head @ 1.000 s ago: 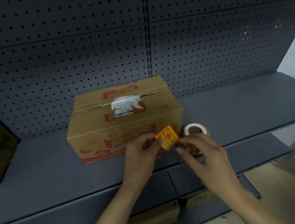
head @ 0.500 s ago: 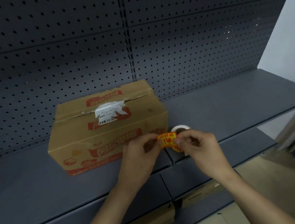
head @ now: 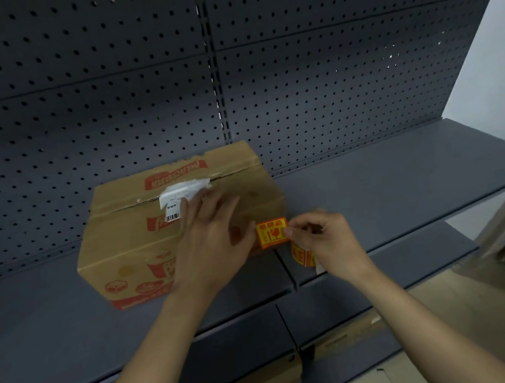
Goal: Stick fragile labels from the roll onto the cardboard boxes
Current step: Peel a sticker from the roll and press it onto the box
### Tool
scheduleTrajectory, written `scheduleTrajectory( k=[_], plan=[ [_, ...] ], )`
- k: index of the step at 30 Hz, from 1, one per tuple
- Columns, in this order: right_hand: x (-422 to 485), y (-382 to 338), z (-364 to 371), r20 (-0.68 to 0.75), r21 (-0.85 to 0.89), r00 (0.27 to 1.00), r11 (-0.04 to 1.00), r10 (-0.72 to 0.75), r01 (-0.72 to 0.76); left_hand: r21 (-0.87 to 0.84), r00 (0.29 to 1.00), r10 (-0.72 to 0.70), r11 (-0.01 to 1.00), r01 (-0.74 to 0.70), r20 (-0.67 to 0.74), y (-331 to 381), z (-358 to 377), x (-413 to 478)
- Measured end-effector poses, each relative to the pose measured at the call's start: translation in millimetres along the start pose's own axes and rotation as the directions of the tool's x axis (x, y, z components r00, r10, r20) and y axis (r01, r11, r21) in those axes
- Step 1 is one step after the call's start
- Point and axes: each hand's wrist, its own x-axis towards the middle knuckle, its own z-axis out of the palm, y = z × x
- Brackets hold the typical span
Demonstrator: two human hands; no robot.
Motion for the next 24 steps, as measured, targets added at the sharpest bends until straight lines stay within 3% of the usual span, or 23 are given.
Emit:
scheduleTrajectory(
  k=[3,18,24],
  plan=[
    [7.7,1.0,4.7,-0.004,0.019,1.0,1.0,-0.005,0.005,0.041,0.999,-0.007,0.999,0.005,0.037,-2.7,9.3,-0.2],
    [22.4,11.3,11.6,-0.012,0.071,1.0,0.997,0.019,-0.018,0.136,0.98,-0.048,0.988,0.075,-0.194,-1.0,26.8,5.8],
    [25.4,12.8,14.5,-0.036,0.07,0.999,0.997,0.03,-0.027,0.113,0.971,-0.089,0.987,0.116,-0.223,1.7,28.7,7.7]
  ],
)
